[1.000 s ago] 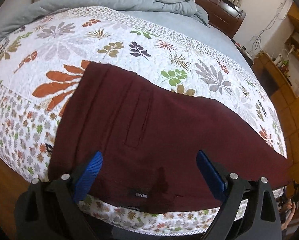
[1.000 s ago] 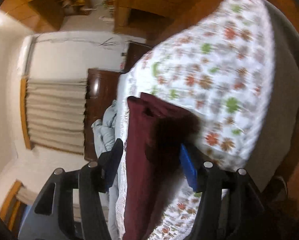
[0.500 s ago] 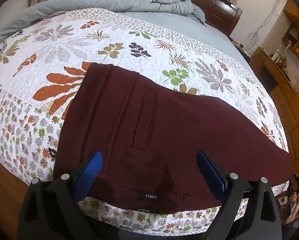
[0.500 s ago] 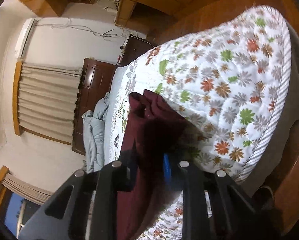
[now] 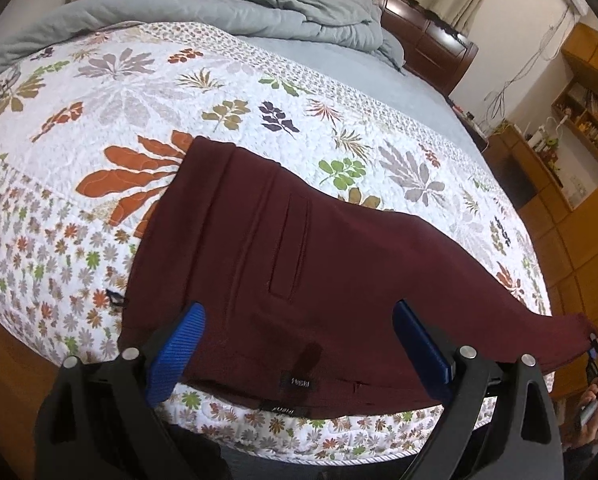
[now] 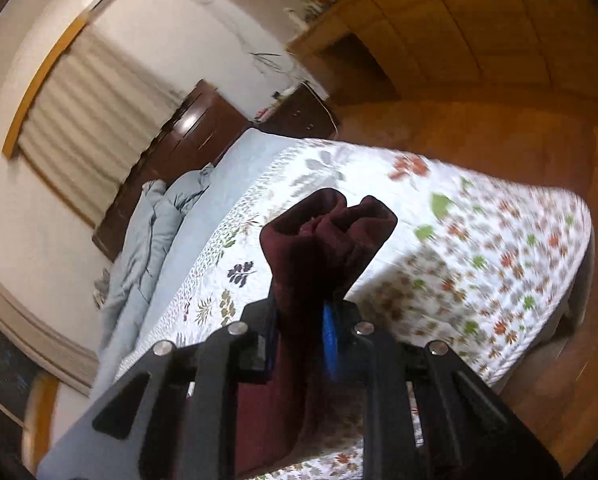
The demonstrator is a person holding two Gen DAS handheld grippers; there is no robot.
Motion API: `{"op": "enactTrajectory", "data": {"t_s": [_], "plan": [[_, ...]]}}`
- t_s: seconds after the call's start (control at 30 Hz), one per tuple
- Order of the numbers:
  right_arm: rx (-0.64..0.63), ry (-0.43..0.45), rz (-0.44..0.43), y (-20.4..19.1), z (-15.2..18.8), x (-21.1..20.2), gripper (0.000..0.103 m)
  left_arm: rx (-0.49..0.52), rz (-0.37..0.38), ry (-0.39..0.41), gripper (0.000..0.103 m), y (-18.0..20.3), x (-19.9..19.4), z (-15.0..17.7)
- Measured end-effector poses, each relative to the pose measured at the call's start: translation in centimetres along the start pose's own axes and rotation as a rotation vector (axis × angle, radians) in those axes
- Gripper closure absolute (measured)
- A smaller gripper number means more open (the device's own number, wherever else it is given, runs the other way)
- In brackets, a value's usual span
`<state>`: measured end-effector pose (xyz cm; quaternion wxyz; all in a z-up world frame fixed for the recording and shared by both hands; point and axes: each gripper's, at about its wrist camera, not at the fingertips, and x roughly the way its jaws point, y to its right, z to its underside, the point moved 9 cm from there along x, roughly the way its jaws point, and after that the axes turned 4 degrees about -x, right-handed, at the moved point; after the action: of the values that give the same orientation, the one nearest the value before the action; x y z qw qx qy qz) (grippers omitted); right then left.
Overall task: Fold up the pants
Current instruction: 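Grasp the leg cuffs with the right tool and lift them, then fold the cuffs over toward the waistband with the right tool and release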
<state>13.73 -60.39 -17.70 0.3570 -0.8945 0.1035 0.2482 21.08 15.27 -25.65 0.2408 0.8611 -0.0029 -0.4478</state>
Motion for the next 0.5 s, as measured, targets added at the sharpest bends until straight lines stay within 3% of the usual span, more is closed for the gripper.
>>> {"op": "enactTrajectory", "data": {"t_s": [0.37, 0.5], "plan": [[-0.185, 0.031, 0.008, -6.8, 0.3, -1.9, 0.086, 0.088, -0.049, 0.099, 0.007, -0.5, -1.5, 0.1], [-0.25, 0.037, 0.023, -8.7, 0.7, -2.0, 0.086, 0.103, -0.032, 0.121, 0.007, -0.4, -1.6, 0.2]]}}
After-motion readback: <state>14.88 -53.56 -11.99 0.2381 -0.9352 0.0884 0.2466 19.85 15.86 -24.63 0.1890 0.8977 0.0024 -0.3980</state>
